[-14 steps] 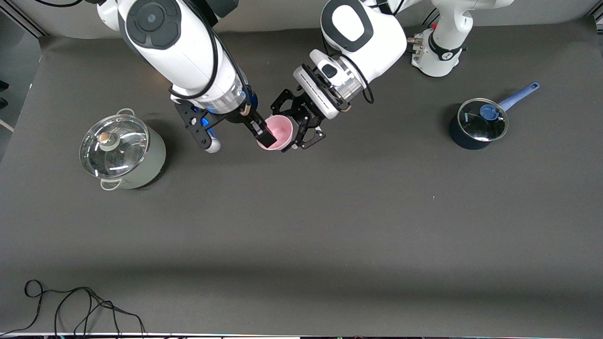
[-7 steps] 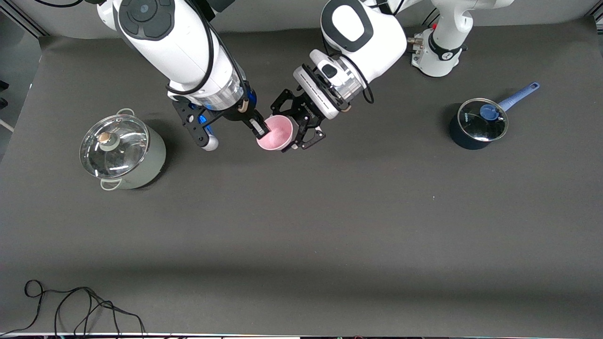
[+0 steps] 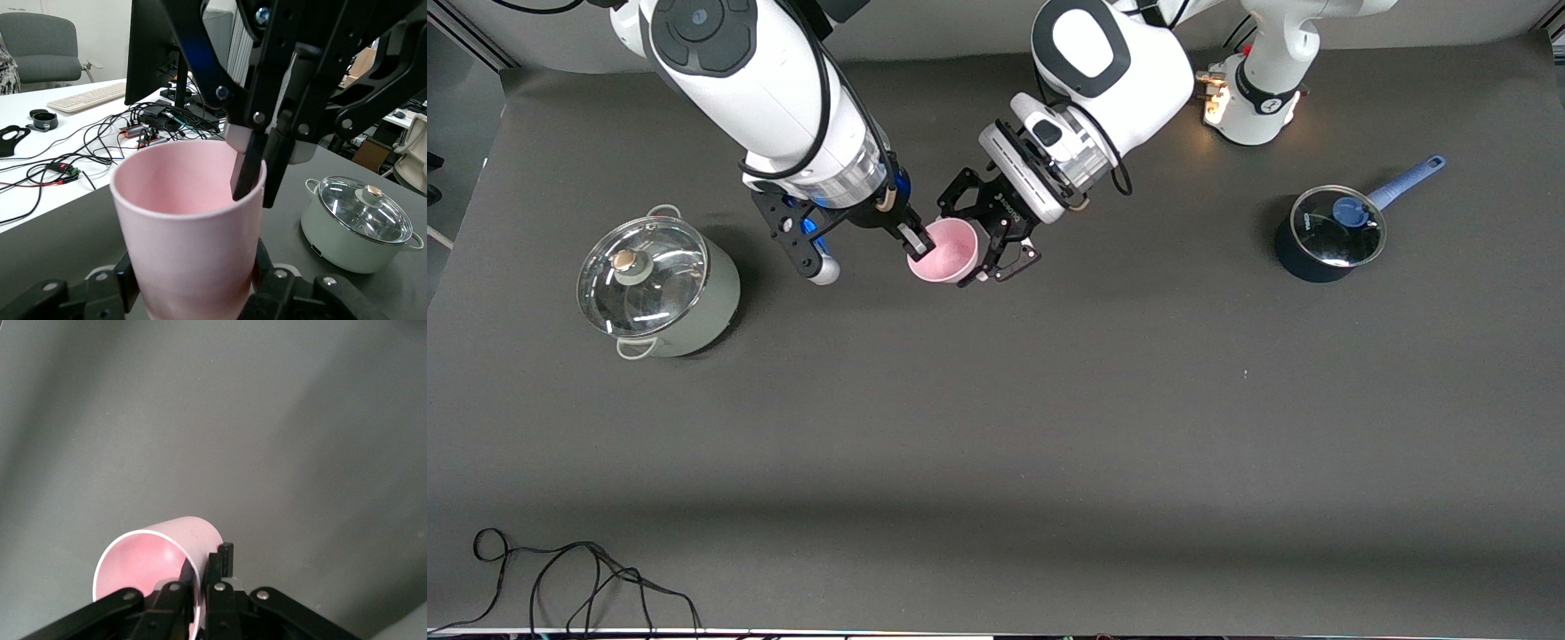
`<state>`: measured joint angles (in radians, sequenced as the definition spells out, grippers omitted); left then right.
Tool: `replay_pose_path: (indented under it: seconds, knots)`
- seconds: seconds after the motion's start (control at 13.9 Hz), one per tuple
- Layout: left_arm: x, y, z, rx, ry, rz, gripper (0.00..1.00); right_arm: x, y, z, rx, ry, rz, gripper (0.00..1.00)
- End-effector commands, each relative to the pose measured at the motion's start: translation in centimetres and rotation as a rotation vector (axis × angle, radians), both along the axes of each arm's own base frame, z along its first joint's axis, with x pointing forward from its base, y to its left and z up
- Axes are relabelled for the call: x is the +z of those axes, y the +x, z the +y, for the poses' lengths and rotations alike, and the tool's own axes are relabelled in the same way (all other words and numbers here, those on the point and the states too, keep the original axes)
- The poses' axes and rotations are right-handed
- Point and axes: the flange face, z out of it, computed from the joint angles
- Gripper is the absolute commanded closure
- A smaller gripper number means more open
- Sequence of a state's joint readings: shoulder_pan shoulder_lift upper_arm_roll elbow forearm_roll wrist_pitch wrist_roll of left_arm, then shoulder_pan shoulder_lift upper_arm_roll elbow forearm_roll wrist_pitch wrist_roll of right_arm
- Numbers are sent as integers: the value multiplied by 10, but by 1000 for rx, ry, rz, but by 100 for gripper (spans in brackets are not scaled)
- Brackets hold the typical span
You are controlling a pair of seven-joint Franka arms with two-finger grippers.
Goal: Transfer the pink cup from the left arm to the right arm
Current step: 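Close the right gripper on the pink cup rim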
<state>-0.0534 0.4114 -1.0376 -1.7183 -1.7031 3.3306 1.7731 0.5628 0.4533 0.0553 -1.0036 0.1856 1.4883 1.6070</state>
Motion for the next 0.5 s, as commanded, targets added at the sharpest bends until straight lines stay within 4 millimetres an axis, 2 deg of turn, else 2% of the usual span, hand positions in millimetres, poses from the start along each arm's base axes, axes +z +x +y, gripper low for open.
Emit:
replay_pose_path:
  seconds: [0.0, 0.14, 0.22, 0.43]
  knots:
    - [5, -1, -3, 18, -11, 7, 30, 7, 1, -1, -15, -1, -19, 100]
    - [5, -1, -3, 19, -12, 8, 4, 7, 1, -1, -15, -1, -19, 100]
    - [4, -1, -4, 17, -13, 13, 1, 8, 1, -1, -15, 0, -21, 100]
    - [1, 0, -4, 22, -19, 28, 1, 7, 1, -1, -15, -1, -19, 100]
